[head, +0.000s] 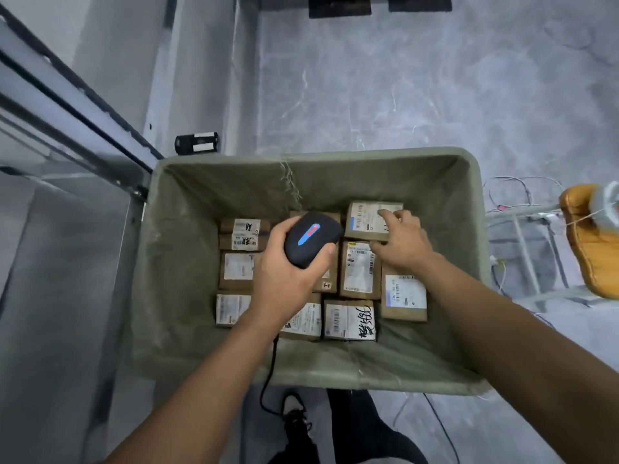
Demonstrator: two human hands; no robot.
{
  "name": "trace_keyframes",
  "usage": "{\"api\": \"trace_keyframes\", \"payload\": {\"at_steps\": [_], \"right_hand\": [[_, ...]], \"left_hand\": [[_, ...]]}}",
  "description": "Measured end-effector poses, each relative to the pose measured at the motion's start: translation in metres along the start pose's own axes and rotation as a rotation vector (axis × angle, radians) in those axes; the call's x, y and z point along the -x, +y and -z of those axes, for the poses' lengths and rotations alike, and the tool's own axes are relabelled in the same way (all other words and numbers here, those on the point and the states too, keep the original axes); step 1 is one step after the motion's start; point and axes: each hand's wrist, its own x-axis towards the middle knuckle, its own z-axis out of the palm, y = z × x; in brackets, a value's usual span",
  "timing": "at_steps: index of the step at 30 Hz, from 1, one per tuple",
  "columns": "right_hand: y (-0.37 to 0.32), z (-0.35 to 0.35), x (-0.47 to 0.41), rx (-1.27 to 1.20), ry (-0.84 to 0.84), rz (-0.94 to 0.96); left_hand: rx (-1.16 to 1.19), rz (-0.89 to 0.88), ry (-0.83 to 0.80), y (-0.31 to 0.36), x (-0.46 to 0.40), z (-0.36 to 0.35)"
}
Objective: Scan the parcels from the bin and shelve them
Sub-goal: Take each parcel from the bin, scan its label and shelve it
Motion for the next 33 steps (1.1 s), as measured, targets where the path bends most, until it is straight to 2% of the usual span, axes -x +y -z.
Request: {"api": "trace_keyframes", "payload": {"at_steps": [3,6,13,23,33], "right_hand": [[0.005,-0.005,-0.033,0.123,-0.073,0.045],[0.009,-0.008,-0.064,0.146,-0.154,0.071],[0.019,-0.017,-0.110,0.381,-0.233,0.111],[0.028,-0.010,-0.105,0.429,-0.165,0.207],[0.002,0.024,-0.020,0.347,0.057,0.315]], "left_hand": [[-0.016,0.031,-0.008,-0.007,-0.020,-0.016],[-0.023,0.077,-0.024,-0.014,-0.034,-0.029],[-0.034,0.129,-0.059,-0.029,-0.046,-0.039],[-0.019,0.170,-0.043,-0.028,-0.045,-0.031],[-0.037,0.071,0.012,0.004,-0.017,0.012]]}}
